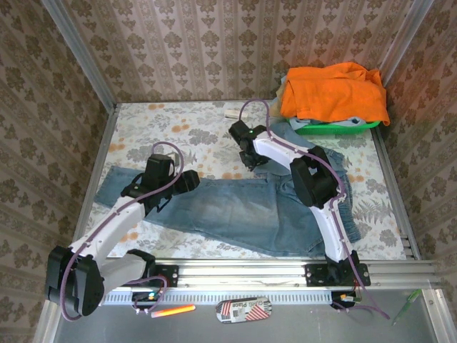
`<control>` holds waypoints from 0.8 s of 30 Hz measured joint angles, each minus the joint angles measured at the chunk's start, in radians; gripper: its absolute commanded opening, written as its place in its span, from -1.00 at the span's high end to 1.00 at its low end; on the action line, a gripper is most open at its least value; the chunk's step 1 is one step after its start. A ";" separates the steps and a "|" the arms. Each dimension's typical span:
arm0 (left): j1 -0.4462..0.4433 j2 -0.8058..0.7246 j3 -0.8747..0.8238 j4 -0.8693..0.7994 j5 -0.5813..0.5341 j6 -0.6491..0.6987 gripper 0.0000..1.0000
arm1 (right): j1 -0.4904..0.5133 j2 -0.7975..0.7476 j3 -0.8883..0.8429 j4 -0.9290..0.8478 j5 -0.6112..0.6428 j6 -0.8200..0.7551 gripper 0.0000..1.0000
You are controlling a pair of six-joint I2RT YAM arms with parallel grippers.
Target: Fold and stack the trousers
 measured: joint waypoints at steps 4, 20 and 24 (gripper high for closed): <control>0.007 0.000 -0.002 0.001 0.005 0.000 -0.27 | -0.013 0.000 -0.013 0.010 0.021 -0.011 1.00; 0.016 -0.018 -0.006 -0.005 0.017 0.001 -0.19 | 0.155 -0.394 -0.009 0.063 -0.069 -0.036 1.00; 0.016 -0.023 0.003 -0.008 0.017 0.001 -0.19 | 0.089 -0.602 -0.147 0.146 -0.146 -0.011 1.00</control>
